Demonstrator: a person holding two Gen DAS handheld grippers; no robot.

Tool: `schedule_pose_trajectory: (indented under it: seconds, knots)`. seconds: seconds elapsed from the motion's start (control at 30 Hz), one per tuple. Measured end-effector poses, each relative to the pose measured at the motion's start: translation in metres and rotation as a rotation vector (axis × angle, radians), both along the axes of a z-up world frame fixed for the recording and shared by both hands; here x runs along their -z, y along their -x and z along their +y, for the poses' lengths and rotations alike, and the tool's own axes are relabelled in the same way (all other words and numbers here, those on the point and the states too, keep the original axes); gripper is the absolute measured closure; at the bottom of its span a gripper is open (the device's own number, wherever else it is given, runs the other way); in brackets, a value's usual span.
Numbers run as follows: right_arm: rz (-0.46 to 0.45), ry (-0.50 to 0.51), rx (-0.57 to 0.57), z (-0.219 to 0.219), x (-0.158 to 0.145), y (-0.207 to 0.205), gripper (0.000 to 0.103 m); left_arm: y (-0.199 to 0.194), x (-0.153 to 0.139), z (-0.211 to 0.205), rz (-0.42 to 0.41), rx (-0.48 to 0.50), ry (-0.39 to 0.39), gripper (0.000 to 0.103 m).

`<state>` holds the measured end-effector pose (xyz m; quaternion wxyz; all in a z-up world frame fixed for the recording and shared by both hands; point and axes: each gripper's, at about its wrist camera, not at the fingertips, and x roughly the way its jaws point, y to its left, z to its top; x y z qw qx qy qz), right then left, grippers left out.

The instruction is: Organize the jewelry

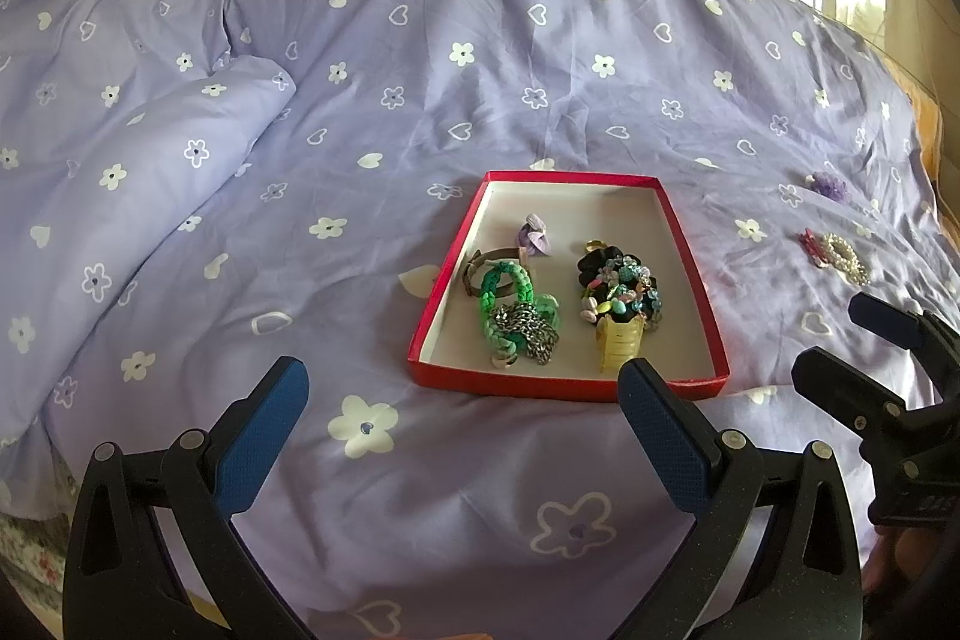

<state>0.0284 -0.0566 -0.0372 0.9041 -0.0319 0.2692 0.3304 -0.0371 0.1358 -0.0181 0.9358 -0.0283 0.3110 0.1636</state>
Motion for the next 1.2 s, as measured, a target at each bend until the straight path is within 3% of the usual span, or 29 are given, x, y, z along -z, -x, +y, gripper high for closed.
schedule_pose_trajectory:
  seconds: [1.2]
  knots:
    - [-0.006,-0.004,-0.013,0.0001,-0.0069,0.0018,0.0,-0.0011,-0.0008,-0.0007,-0.003,-0.002,-0.008,0.0]
